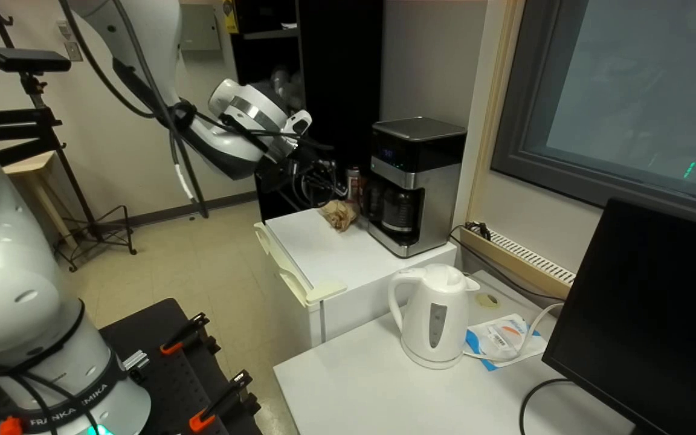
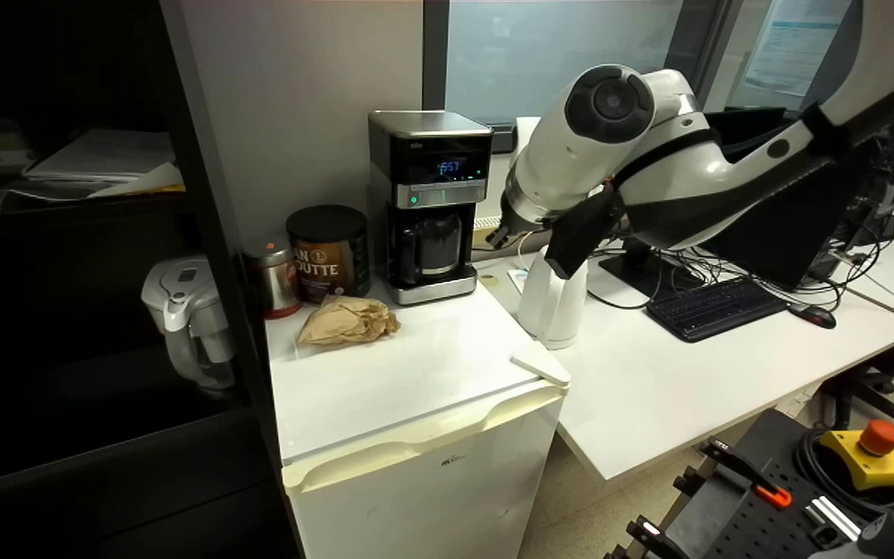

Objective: Press a button on the coffee maker

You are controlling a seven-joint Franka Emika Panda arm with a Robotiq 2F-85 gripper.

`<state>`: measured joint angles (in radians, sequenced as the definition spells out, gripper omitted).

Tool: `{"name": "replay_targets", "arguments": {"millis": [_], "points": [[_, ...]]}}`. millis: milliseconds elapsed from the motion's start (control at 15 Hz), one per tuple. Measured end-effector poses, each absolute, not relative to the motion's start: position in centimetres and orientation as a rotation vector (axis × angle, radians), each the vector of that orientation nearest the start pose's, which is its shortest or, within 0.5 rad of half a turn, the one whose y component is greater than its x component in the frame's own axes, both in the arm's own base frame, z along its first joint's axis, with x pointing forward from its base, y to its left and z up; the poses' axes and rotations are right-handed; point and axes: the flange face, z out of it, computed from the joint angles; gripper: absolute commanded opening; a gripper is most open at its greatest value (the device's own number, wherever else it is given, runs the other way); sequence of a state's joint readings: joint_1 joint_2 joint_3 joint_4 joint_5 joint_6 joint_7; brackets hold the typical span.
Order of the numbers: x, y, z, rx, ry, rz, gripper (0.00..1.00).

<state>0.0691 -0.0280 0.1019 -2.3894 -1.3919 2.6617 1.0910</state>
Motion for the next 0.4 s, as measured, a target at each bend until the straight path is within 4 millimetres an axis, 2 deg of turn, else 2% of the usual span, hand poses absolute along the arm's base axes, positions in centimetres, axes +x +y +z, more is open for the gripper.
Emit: {"name": "replay_targets", "arguments": {"millis": [400], "points": [[48.1, 8.4, 32.7, -3.567, -0.227, -0.585, 0.0]]}}
